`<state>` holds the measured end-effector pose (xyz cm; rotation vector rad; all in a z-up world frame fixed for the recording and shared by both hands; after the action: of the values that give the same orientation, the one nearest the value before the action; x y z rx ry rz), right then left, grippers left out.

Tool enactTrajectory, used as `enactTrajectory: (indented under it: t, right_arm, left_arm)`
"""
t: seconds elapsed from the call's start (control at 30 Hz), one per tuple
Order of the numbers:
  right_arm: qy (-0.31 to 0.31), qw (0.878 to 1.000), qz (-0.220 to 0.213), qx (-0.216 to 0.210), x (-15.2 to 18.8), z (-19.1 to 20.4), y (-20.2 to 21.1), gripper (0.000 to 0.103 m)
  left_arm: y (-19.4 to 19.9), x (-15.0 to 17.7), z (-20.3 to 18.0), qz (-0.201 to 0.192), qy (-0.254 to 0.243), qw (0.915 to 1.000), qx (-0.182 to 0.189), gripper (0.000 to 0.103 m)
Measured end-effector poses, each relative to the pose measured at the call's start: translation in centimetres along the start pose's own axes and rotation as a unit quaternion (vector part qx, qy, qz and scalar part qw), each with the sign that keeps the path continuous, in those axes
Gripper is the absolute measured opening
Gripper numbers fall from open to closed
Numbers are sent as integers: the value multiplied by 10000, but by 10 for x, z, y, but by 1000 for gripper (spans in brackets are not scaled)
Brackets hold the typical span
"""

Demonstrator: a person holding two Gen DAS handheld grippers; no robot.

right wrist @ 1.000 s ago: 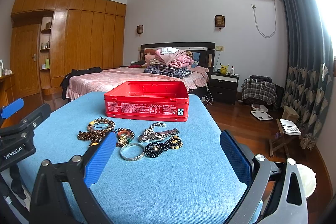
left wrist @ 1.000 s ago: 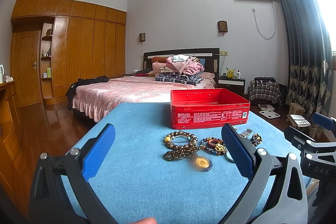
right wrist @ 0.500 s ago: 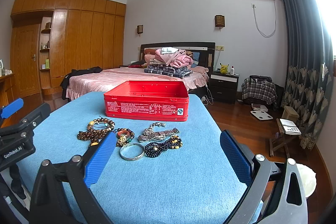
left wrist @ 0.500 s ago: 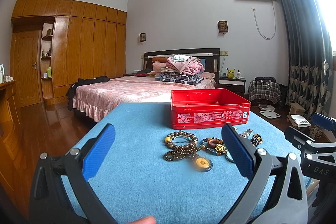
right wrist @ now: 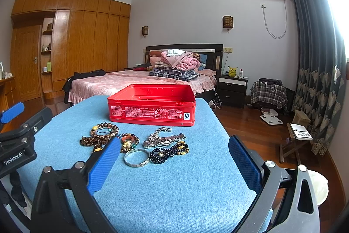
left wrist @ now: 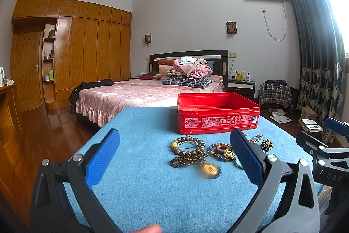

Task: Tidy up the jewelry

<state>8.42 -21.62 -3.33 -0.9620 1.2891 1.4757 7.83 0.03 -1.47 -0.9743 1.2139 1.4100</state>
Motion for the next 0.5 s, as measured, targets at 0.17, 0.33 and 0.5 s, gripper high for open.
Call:
enactTrajectory:
  t: [0.17, 0.33, 0.5]
  right_arm:
    - [2, 10000, -2, 1, 0, 0, 0, 97]
    - [-2, 10000, -2, 1, 0, 0, 0, 97]
    - [-1, 10000, -1, 1, 0, 0, 0, 97]
  left_arm:
    - [0, 0, 0, -1, -4, 10000, -7, 98]
    - [0, 1, 1, -1, -4, 10000, -7, 98]
    - [0, 1, 1, -3, -10, 10000, -10, 98]
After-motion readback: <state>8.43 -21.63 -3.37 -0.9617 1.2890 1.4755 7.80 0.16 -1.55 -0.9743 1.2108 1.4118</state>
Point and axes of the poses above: each gripper's, at about its wrist camera, not at the fingertips, and y roughly against the way its jaws point, z to its left, x to its underside, the point moved 8 cm from there along -y, roughly the way its jaws point, and after that the axes turned 9 degrees about -y, right-handed, at the moved point
